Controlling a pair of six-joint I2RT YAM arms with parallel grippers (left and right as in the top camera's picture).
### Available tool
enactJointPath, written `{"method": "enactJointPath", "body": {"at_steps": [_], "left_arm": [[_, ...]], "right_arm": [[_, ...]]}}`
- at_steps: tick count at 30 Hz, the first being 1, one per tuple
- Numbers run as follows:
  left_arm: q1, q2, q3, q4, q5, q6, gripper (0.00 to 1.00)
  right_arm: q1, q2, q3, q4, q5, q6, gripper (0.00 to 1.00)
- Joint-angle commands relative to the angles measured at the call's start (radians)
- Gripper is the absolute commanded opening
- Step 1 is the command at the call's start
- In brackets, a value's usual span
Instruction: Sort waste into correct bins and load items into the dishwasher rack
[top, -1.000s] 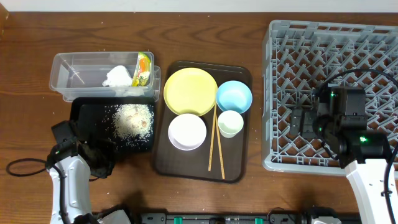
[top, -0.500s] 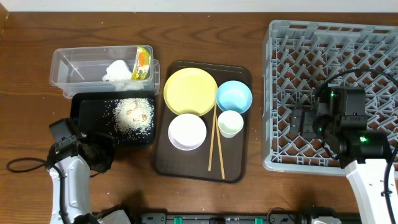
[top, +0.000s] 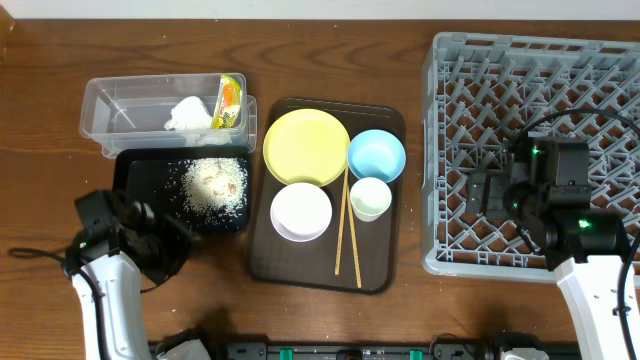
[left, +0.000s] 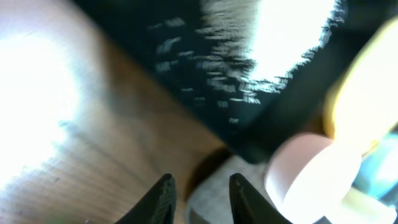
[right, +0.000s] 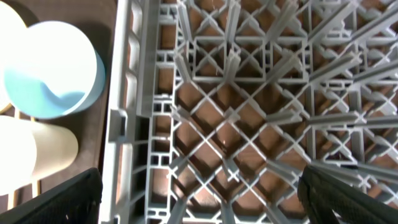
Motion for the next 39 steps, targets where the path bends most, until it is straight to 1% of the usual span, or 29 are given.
{"method": "enactJointPath", "body": {"at_steps": [1, 3, 6, 10, 16, 20, 23, 27, 36, 39], "left_arm": [[-0.073, -0.019, 0.072, -0.013, 0.052, 0.169, 0.37], [-0.148, -0.015, 0.108, -0.012, 0.052, 0.203, 0.44], [-0.274, -0.007, 0.149, 0.019, 0.028, 0.212, 0.50], [-0.462, 0.018, 0.170, 0.124, -0.045, 0.210, 0.59], [-0.689, 0.090, 0.180, 0.334, -0.058, 0.210, 0.59], [-0.803, 0.164, 0.231, 0.404, -0.108, 0.209, 0.59], [-0.870, 0.240, 0.301, 0.402, -0.151, 0.210, 0.59], [-0.939, 0.349, 0.375, 0.403, -0.151, 0.209, 0.59], [-1.057, 0.511, 0.387, 0.406, -0.151, 0.209, 0.59], [-1.076, 0.547, 0.387, 0.406, -0.151, 0.209, 0.59]], "right_arm": [[0.009, -0.010, 0.019, 0.018, -0.009, -0.008, 0.99], [0.009, -0.010, 0.019, 0.024, -0.009, -0.008, 0.99], [0.009, -0.008, 0.019, 0.025, -0.009, -0.008, 0.99], [0.009, -0.006, 0.019, 0.020, -0.009, -0.008, 0.99], [0.009, -0.006, 0.019, 0.005, -0.009, -0.008, 0.99], [0.009, -0.006, 0.019, 0.003, -0.009, -0.008, 0.99], [0.009, -0.006, 0.019, 0.003, -0.009, -0.008, 0.99], [0.009, -0.006, 0.019, 0.001, -0.009, -0.008, 0.99], [0.009, -0.006, 0.019, -0.002, -0.008, -0.008, 0.99], [0.009, -0.006, 0.019, -0.003, -0.008, -0.008, 0.99]]}}
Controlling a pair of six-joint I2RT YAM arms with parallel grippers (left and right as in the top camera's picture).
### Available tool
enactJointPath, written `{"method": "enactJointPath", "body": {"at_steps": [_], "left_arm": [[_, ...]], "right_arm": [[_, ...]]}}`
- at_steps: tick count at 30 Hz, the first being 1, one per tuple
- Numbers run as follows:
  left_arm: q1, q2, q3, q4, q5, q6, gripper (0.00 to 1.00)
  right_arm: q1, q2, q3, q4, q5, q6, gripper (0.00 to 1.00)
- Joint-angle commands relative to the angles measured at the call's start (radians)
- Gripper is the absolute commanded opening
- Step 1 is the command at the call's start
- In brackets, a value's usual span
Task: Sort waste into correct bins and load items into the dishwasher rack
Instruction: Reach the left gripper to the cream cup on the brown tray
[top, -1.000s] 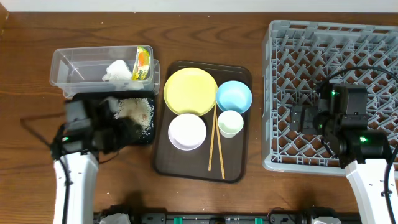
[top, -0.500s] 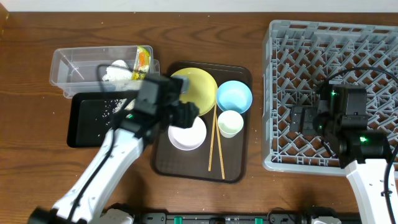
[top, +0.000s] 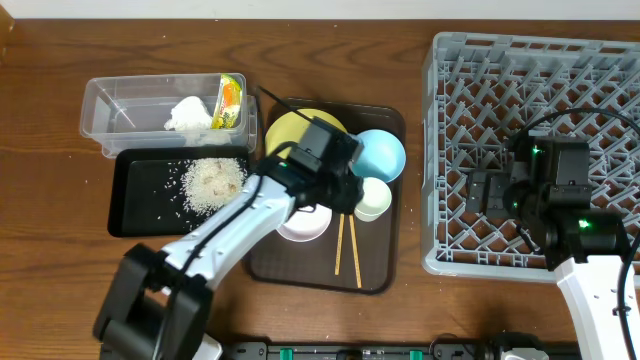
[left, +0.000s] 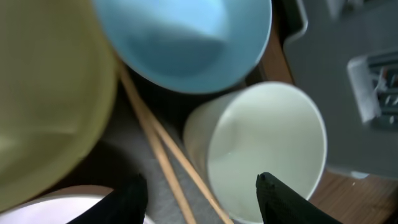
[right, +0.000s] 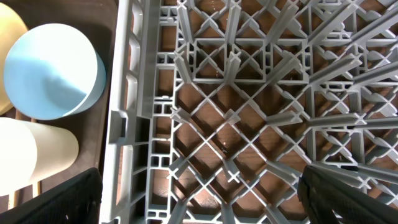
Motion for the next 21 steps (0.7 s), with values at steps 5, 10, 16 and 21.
{"method": "enactJointPath", "body": {"at_steps": [5, 10, 16, 21], "left_arm": [[-0.019, 0.055, 0.013, -0.014, -0.016, -0.044, 0.50], [-0.019, 0.051, 0.013, -0.019, -0.013, -0.116, 0.26], [-0.005, -0.003, 0.013, -0.021, 0.051, -0.116, 0.12], [0.066, -0.111, 0.013, -0.048, 0.068, -0.134, 0.11]], "right_arm": [[0.009, -0.006, 0.019, -0.011, -0.008, -0.009, 0.99], [0.009, -0.006, 0.019, -0.016, -0.008, -0.009, 0.99], [0.008, -0.006, 0.019, -0.013, -0.007, -0.009, 0.99], [0.008, -0.006, 0.019, 0.037, -0.007, -0.008, 0.99]]}}
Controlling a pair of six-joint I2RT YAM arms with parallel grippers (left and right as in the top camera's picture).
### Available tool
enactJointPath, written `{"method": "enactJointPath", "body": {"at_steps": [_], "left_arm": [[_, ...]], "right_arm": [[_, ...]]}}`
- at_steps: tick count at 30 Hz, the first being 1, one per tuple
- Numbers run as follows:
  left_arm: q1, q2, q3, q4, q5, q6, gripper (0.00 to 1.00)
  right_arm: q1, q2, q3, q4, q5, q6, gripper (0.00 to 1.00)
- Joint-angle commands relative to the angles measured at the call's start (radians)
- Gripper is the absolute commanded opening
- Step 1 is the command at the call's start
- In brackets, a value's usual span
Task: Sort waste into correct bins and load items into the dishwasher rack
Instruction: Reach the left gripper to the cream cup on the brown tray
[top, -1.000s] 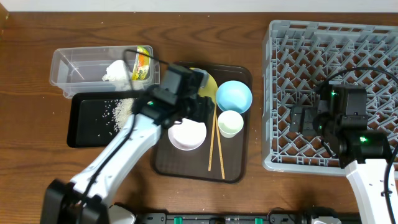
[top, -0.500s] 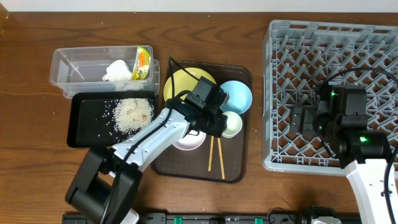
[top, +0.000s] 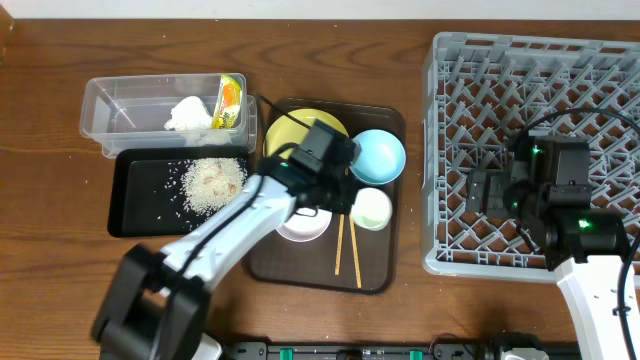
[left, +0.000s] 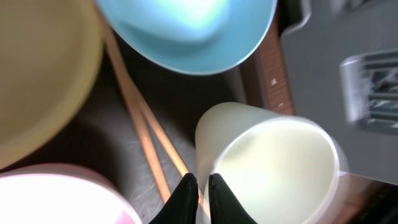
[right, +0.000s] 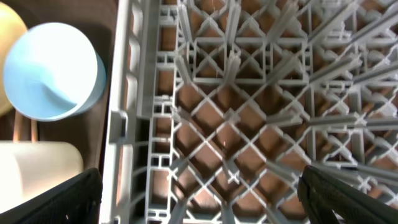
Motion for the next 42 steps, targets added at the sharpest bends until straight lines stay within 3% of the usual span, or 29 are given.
{"method": "enactJointPath", "body": {"at_steps": [1, 7, 10, 12, 17, 20, 26, 33, 35, 40, 42], "left_arm": [[0.072, -0.103, 0.013, -0.014, 0.024, -0.040, 0.11], [0.259, -0.181, 0.013, -0.008, 0.138, -0.080, 0.10], [0.330, -0.175, 0.013, -0.009, 0.288, -0.079, 0.27], [0.336, -0.169, 0.013, -0.011, 0.319, -0.077, 0.32], [0.280, -0.147, 0.011, -0.011, 0.306, -0.041, 0.41], [0.218, -0.122, 0.008, -0.013, 0.225, -0.041, 0.43], [0.074, -0.050, 0.005, -0.011, 0.083, -0.041, 0.43], [-0.048, 0.077, 0.005, 0.049, 0.058, -0.042, 0.44], [-0.066, 0.109, 0.005, 0.061, 0.059, -0.046, 0.41], [-0.074, 0.135, 0.005, 0.061, 0.058, -0.046, 0.08], [-0.064, 0.128, 0.006, 0.061, 0.058, -0.046, 0.06]], "right_arm": [[0.008, -0.006, 0.019, 0.042, -0.008, -0.008, 0.99], [0.009, -0.003, 0.019, 0.127, -0.010, 0.052, 0.99], [0.009, 0.003, 0.018, 0.120, -0.014, 0.067, 0.99], [0.009, 0.008, 0.018, 0.110, -0.016, 0.067, 0.99], [0.009, 0.031, 0.018, 0.097, -0.033, 0.067, 0.99], [0.009, 0.046, 0.018, 0.092, -0.050, 0.067, 0.99], [0.009, 0.058, 0.018, 0.077, -0.050, 0.066, 0.99], [0.009, 0.058, 0.018, 0.065, -0.050, 0.067, 0.99], [0.009, 0.058, 0.018, 0.062, -0.050, 0.067, 0.99], [0.009, 0.058, 0.018, 0.046, -0.050, 0.066, 0.99], [0.009, 0.058, 0.018, 0.039, -0.050, 0.066, 0.99]]}}
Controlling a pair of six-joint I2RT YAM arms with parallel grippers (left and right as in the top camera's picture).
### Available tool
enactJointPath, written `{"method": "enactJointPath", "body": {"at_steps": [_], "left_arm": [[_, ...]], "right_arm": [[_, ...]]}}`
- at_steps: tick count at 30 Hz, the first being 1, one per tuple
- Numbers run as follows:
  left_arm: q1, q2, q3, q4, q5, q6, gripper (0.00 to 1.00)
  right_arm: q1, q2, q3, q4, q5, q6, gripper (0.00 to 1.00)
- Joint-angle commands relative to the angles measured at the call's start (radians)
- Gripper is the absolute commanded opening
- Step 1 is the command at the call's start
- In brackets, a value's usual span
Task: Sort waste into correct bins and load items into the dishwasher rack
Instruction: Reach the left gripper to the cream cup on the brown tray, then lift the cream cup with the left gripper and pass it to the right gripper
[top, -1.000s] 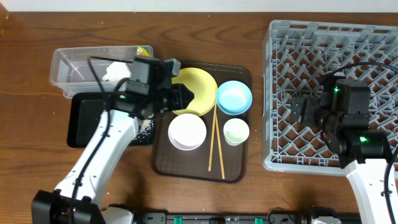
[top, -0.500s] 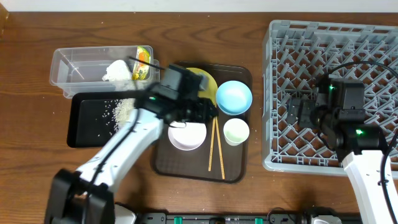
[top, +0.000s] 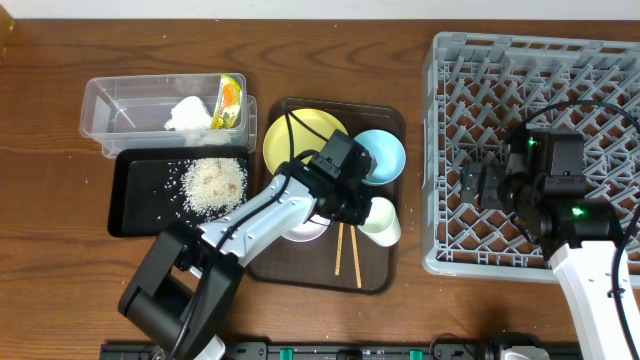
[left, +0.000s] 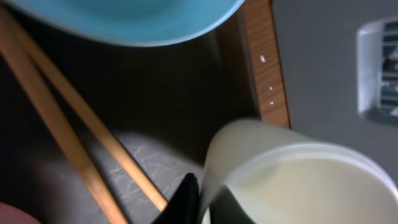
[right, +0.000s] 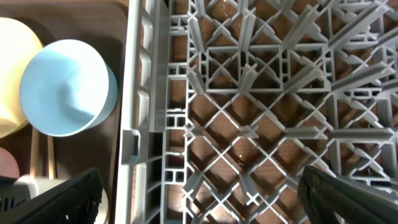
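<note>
My left gripper (top: 360, 208) is shut on the rim of the cream cup (top: 382, 221), one finger inside and one outside. The cup (left: 298, 180) is tilted over the right part of the brown tray (top: 300, 275). The left gripper (left: 200, 193) sits just right of the wooden chopsticks (left: 56, 143) and below the blue bowl (left: 124, 18). On the tray also lie a yellow plate (top: 300, 140) and a white bowl (top: 298, 228), partly under my arm. My right gripper (right: 199, 199) hangs open over the grey dishwasher rack (right: 249, 93), holding nothing.
A clear bin (top: 130, 105) with a tissue and a wrapper stands at the back left. In front of it is a black tray with spilled rice (top: 150, 190). The rack's left wall (top: 430, 150) rises just right of the brown tray.
The cup in my left gripper has moved right and toward the front of the tray, away from the blue bowl. My right gripper has shifted slightly over the rack, still open.
My left gripper was open low at the table's front left, by the black tray. Then it was open over the cup on the brown tray. Then it was shut on the cup's rim, the cup tipped. Now the cup is further right.
</note>
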Motion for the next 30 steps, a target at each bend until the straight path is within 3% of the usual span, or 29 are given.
{"method": "enactJointPath", "body": {"at_steps": [1, 8, 10, 13, 18, 24, 30], "left_arm": [[0.018, -0.012, 0.007, 0.002, -0.010, 0.004, 0.06], [0.131, -0.125, 0.007, -0.060, 0.008, -0.019, 0.06], [0.183, -0.176, 0.007, -0.061, 0.059, -0.019, 0.06], [0.284, -0.248, 0.007, -0.037, 0.156, -0.051, 0.06], [0.450, -0.256, 0.006, 0.063, 0.379, -0.187, 0.06], [0.506, -0.167, 0.006, 0.199, 0.768, -0.239, 0.06], [0.463, -0.092, 0.006, 0.201, 0.983, -0.239, 0.06]], "right_arm": [[0.009, 0.000, 0.018, -0.008, -0.005, 0.013, 0.99], [0.006, 0.000, 0.018, -0.006, 0.005, 0.014, 0.96], [-0.003, 0.000, 0.018, 0.008, 0.007, 0.029, 0.93], [-0.027, 0.000, 0.018, 0.055, -0.045, 0.074, 0.98], [-0.029, 0.015, 0.018, 0.159, -0.419, -0.001, 0.99], [0.029, 0.088, 0.018, 0.179, -0.931, -0.240, 0.99], [0.113, 0.180, 0.018, 0.200, -1.029, -0.296, 0.99]]}}
